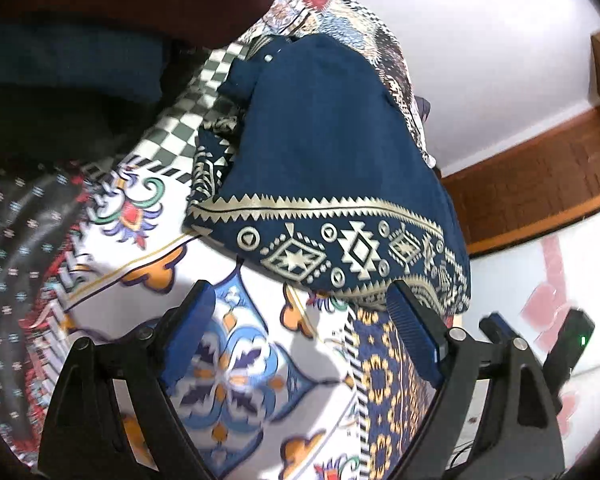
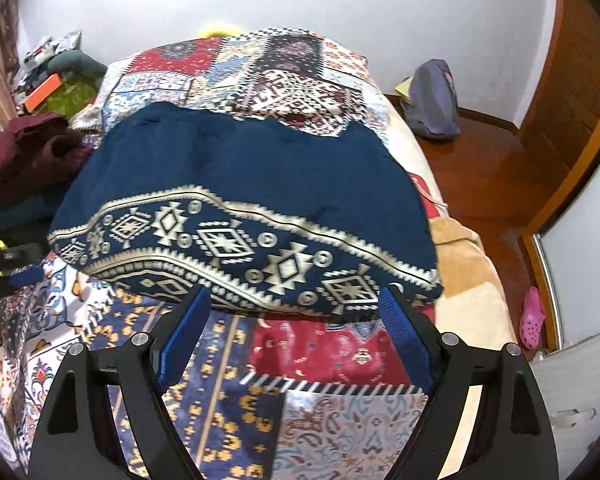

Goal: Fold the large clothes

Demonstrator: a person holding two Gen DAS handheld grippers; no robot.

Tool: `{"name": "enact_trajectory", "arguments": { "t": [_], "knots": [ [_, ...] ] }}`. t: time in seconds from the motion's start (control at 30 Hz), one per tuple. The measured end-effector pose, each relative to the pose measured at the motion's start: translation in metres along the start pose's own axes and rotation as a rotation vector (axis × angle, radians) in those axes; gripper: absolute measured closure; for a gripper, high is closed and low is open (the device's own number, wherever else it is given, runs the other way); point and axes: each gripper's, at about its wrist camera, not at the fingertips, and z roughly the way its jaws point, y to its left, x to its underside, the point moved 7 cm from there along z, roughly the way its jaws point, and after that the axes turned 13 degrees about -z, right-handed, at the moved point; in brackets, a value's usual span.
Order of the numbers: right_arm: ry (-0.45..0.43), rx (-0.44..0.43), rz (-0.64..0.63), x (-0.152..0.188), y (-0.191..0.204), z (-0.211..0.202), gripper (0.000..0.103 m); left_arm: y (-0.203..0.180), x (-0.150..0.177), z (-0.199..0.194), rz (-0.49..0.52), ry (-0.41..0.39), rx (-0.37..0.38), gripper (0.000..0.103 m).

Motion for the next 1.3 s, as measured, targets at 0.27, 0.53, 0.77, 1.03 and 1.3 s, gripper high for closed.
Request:
{"name": "enact_trajectory", "arguments": {
  "t": [0.27,0.53,0.77,1.03,1.3],
  "knots": [
    [-0.003,-0.014,-0.028,-0.011,0.011,0.011,0.020,-0.007,-0.034,0.026,-0.122,-0.077,0.158,0.016],
    [-0.011,-0.028,0.023,-0.032,0.006,0.032,0.020,-0.027,-0.066,0.048,-0.190,-0.153,0.183,0.028],
    [-0.004,-0.039,0.063,-0.040,0.006,0.045,0.020,-0.066,-0.074,0.067,-0.005,-0.275,-0.086,0.060],
    [0.009,-0.020,0.052,-0.038,-0.002,0.036,0.020,-0.119,-0.067,0.009,0.200,-0.396,-0.079,0.088],
    [-0.049,-0.129,0.103,-0.075,0.020,0.022,0.020,-0.166,-0.046,-0.099,0.360,-0.583,-0.023,0.091]
  ]
}}
